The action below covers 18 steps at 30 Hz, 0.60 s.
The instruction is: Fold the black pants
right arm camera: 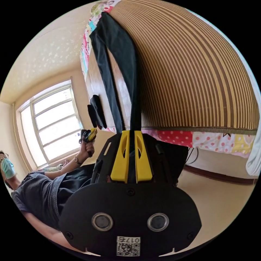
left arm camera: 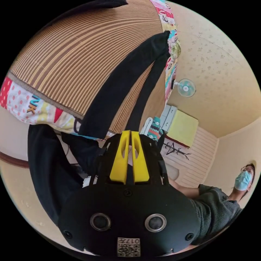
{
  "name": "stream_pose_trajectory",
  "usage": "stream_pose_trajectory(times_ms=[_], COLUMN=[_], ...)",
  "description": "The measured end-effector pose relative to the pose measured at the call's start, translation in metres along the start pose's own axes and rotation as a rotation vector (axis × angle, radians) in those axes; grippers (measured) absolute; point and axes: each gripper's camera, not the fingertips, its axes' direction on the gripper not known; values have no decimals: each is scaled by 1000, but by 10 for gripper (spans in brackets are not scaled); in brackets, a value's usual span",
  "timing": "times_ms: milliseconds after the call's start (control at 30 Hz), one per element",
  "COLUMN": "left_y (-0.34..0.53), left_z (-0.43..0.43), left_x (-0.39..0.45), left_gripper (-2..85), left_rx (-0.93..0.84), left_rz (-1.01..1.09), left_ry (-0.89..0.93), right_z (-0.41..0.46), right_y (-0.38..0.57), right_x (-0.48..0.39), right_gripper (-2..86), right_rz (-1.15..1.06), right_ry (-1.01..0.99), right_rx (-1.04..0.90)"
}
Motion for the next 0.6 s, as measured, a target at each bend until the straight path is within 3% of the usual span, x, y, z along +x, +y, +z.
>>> stream_pose_trajectory(times_ms=[233,400,500,600], left_y=[-18,-18,-7,16], left_z=[82,149,179,188], left_x=[123,175,179,173], left_gripper=[122,148,116,48], left_rx=[-215,-303,-324,-283], left_rz=[290,448,526,649], left_ry=[-157,-420,-695,-789], right_z=[5,30,42,50], right_y=[23,19,12,-5], right_x=[-126,-174,-191,-187], right_gripper=[30,28,28,31], right_rz=[-258,-380,-456,-478], right_ry=[127,118,28,45], right_rx=[-86,-183,-276,-447])
